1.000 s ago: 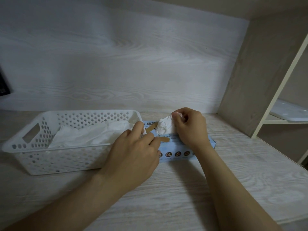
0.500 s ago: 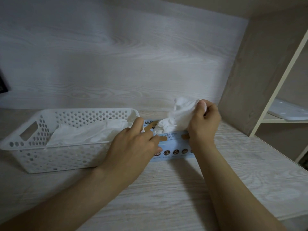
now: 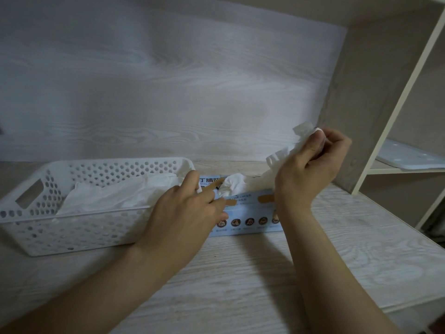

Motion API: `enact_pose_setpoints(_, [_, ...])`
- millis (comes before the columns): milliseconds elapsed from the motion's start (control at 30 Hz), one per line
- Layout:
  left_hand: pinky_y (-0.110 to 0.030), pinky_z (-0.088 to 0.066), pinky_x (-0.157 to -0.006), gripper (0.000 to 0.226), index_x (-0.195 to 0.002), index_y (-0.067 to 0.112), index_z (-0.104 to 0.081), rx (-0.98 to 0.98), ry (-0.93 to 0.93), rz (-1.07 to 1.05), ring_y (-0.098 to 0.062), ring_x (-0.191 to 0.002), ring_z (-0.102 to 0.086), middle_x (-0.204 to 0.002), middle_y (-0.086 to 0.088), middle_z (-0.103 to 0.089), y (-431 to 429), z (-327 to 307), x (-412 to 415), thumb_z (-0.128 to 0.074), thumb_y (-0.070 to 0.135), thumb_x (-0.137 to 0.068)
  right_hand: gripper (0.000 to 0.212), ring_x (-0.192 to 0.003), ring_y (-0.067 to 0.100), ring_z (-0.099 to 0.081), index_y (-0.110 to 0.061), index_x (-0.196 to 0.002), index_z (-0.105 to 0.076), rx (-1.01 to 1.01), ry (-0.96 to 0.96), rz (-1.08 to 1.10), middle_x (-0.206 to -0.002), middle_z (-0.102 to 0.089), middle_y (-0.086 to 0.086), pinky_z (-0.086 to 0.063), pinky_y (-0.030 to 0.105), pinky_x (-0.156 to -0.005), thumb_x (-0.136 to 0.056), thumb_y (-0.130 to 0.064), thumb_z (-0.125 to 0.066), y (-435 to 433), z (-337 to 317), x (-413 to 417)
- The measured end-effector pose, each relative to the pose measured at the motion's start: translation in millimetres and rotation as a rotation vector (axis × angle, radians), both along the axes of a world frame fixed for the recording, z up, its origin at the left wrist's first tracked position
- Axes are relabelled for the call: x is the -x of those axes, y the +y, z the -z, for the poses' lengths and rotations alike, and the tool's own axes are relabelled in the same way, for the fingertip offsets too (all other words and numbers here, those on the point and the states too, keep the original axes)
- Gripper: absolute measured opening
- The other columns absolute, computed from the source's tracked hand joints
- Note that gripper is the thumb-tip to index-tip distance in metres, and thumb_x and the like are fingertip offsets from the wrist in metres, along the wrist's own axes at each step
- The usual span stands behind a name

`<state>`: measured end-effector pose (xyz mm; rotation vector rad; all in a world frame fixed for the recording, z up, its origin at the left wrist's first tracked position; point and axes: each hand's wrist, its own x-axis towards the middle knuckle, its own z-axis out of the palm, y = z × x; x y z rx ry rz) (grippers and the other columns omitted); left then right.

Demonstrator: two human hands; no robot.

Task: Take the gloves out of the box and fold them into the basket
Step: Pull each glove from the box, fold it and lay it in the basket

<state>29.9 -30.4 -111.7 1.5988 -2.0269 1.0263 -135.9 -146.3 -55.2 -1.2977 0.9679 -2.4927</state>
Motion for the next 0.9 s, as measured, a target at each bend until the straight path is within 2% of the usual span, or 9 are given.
enact_pose_setpoints(67, [-0.038,-0.049,-0.056,0.026,-0.086,0.025,-0.077,-0.001,0.009,0.003,-0.022,-0.087,-0.04,-0.069,0.011,-0.055,0.6,0.0,1.0,-0.065,0.043,-0.1,0.01,-0.074,-0.001,-0.055,-0.013,-0.106,-0.053,0.044,-0.009,0.017,-0.084,-0.058,-0.007,-0.044,0.017,-0.071,-0.113,-0.015,-0.047,1.9,-2.5,-0.1])
enact_pose_setpoints(200, [-0.039,-0.048,-0.056,0.03,-0.08,0.024,-0.074,0.003,0.032,0.019,-0.022,-0.087,-0.04,-0.068,0.011,-0.053,0.5,-0.5,1.4,-0.063,0.043,-0.101,0.011,-0.082,0.01,-0.054,-0.012,-0.109,-0.051,0.108,-0.004,0.046,-0.1,-0.058,0.022,-0.046,0.026,-0.076,-0.114,-0.014,-0.041,2.0,-6.0,1.8])
enact_pose_setpoints(367, [-0.04,-0.048,-0.058,0.034,-0.074,0.023,-0.066,0.048,0.026,0.015,-0.023,-0.086,-0.038,-0.067,0.008,-0.05,-2.1,2.5,1.6,-0.058,0.036,-0.105,0.016,-0.08,-0.007,-0.052,-0.002,-0.111,-0.053,0.015,-0.009,-0.017,-0.094,-0.052,-0.011,-0.042,0.016,-0.074,-0.113,-0.012,-0.041,3.0,-4.6,-0.8])
enact_pose_setpoints(433, [-0.041,-0.048,-0.059,0.031,-0.07,0.022,-0.061,0.068,0.017,0.013,-0.022,-0.082,-0.033,-0.065,0.007,-0.046,-2.9,3.7,1.5,-0.062,0.025,-0.102,0.014,-0.081,-0.007,-0.054,-0.005,-0.11,-0.057,-0.082,0.03,-0.112,-0.094,-0.057,-0.011,-0.045,0.018,-0.076,-0.111,-0.014,-0.046,1.4,-0.9,-5.1])
enact_pose_setpoints(533, [-0.043,-0.048,-0.067,0.03,-0.071,0.019,-0.062,0.108,0.02,0.034,-0.025,-0.078,-0.04,-0.065,0.003,-0.051,1.7,4.3,3.2,-0.061,0.025,-0.101,0.008,-0.079,0.006,-0.06,-0.015,-0.107,-0.063,-0.202,0.098,-0.312,-0.091,-0.066,-0.004,-0.052,0.034,-0.072,-0.105,-0.017,-0.055,5.8,2.5,-11.2])
enact_pose_setpoints(667, [-0.044,-0.047,-0.084,0.038,-0.094,0.016,-0.066,0.094,0.133,0.074,-0.032,-0.095,-0.056,-0.09,0.0,-0.065,13.5,-5.1,7.6,-0.062,0.053,-0.093,0.024,-0.063,0.013,-0.051,-0.027,-0.121,-0.058,-0.343,0.152,-0.698,-0.07,-0.054,0.001,-0.046,0.03,-0.06,-0.102,-0.012,-0.058,14.6,3.3,-14.8])
enact_pose_setpoints(733, [-0.043,-0.047,-0.085,0.048,-0.099,0.016,-0.062,0.113,0.214,0.082,-0.029,-0.094,-0.056,-0.092,0.001,-0.063,17.2,-9.7,11.8,-0.066,0.062,-0.088,0.029,-0.065,0.018,-0.055,-0.024,-0.123,-0.054,-0.36,0.097,-0.97,-0.076,-0.055,0.012,-0.049,0.029,-0.056,-0.104,-0.003,-0.052,20.1,-0.5,-16.1])
enact_pose_setpoints(800, [-0.041,-0.048,-0.086,0.059,-0.108,0.016,-0.059,0.149,0.327,0.093,-0.025,-0.092,-0.057,-0.095,0.003,-0.063,20.2,-14.5,15.6,-0.068,0.069,-0.084,0.028,-0.077,0.023,-0.066,-0.019,-0.116,-0.057,-0.354,0.049,-1.2,-0.091,-0.062,0.018,-0.059,0.031,-0.061,-0.105,0.005,-0.047,24.8,-5.0,-16.8])
enact_pose_setpoints(900, [-0.04,-0.052,-0.085,0.05,-0.116,0.014,-0.055,0.215,0.468,0.109,-0.021,-0.083,-0.064,-0.092,0.004,-0.067,22.5,-21.8,13.8,-0.076,0.052,-0.09,0.027,-0.084,0.02,-0.075,-0.008,-0.098,-0.064,-0.391,0.031,-1.384,-0.09,-0.071,0.007,-0.064,0.028,-0.07,-0.102,0.011,-0.045,29.6,-9.1,-15.7])
